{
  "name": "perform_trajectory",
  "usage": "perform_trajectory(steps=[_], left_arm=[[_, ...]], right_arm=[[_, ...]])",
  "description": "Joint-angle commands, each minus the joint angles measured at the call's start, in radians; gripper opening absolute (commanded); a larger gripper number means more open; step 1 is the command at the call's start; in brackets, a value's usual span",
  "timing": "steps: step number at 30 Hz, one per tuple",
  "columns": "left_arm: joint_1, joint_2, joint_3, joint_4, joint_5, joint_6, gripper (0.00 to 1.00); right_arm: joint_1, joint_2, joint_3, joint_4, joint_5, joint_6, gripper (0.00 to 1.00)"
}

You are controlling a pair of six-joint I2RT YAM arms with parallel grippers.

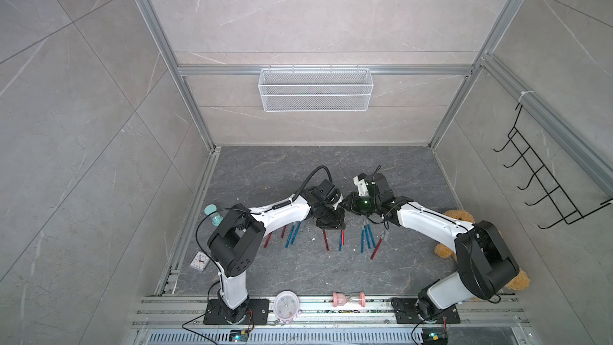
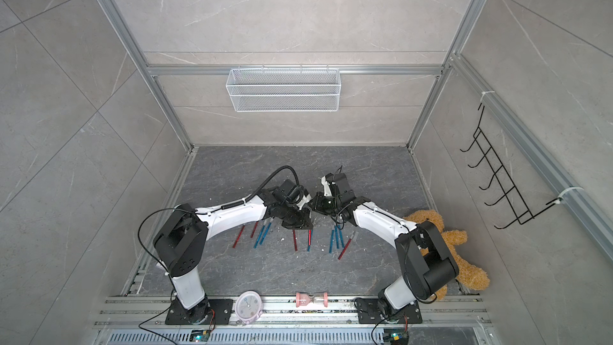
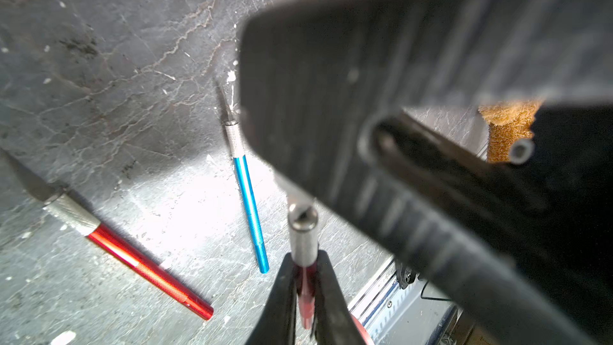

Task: Remove protective caps from carving knives
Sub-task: Remove the protective sleeve from the carving knife.

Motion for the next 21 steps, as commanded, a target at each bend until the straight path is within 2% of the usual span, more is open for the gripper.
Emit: perform_trajectory(steps=[1,14,21], left_arm=[[-0.002,-0.045,-0.002,-0.022,0.006,0.008,0.12],[-0.002,-0.052,-0.017,-0.032,-0.001,0.008,0.11],[-0.002,-0.054,-0.019,-0.041,-0.017,0.006,0.10]], right_arm=[[-0.020,0.008,0.020,-0.034,0.023,-0.029,0.06],[-0.111,-0.006,0.032,-0.059,0.005,-0.060,0.07],[-0.128,0.036,0.027,-0.108,0.033,-0.109,0.08]])
